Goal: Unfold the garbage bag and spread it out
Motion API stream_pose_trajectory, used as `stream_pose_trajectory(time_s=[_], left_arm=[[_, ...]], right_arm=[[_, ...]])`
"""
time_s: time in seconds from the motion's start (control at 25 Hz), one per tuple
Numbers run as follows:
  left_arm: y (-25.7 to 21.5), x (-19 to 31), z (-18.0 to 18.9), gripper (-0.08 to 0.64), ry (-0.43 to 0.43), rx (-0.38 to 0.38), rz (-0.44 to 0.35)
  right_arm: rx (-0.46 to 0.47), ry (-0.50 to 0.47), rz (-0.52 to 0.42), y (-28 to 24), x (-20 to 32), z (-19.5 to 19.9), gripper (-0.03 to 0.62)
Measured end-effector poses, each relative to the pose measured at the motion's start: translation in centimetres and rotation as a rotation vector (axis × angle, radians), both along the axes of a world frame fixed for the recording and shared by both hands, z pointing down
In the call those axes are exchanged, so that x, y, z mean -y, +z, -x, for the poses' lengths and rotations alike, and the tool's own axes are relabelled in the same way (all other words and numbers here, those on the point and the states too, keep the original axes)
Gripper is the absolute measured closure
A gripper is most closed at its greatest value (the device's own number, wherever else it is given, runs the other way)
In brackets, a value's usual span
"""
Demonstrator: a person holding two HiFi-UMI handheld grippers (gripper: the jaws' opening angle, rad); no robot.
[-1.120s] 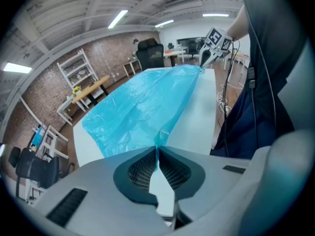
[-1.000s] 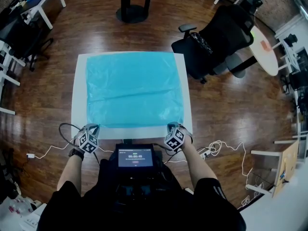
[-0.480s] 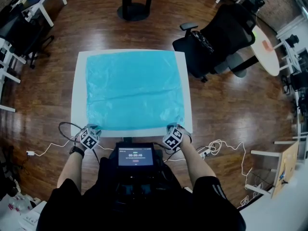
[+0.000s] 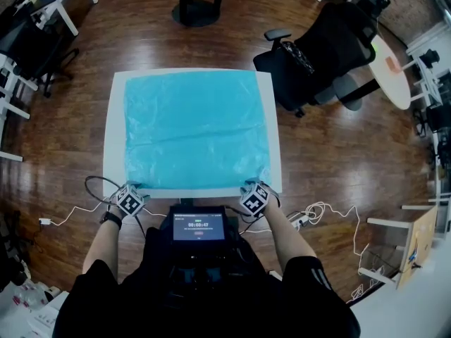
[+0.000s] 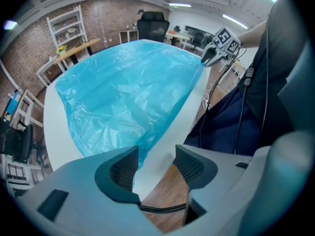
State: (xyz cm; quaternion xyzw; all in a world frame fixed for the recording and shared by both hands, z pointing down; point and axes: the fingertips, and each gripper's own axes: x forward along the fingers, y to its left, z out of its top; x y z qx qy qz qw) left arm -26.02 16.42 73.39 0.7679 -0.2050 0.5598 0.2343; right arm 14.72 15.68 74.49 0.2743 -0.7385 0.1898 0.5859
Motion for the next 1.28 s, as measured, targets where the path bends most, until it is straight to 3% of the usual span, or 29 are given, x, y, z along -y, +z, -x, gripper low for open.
stream_pose_trajectory(time_s=[0.12,0.32,0.48,0.68,0.96,1.28], left_arm=[[-0.4,-0.4,-0.7,0.275,0.002,-0.039,0.028],[-1.6,-0.1,-0.9,0.225,0.010,-0.064,0.002],[-2.8,0.0,-0.8,0.163,-0.002,-0.079,0.003],[-3.4,0.6,-0.7,0.155,-0.016,-0.097,0.000],[-3.2,0.5,-0.5,0.156,-0.003,-0.084,-0.002],[-3.2,0.2,1.1,0.156,-0.015,-0.073,-0.015]], right_arm=[[0.038,0.012,-0.005,-1.0,0.5,0.4,0.379],[0.101,0.063,-0.055,-3.4,1.5,0.5,0.328],[0.151,0.101,-0.101,-6.0,3.1,0.7,0.308],[0.210,0.124,-0.130,-7.3,5.7,2.4,0.307],[0.152,0.044,-0.075,-3.7,7.7,5.2,0.307],[0.061,0.007,0.017,-0.2,7.3,5.4,0.304]])
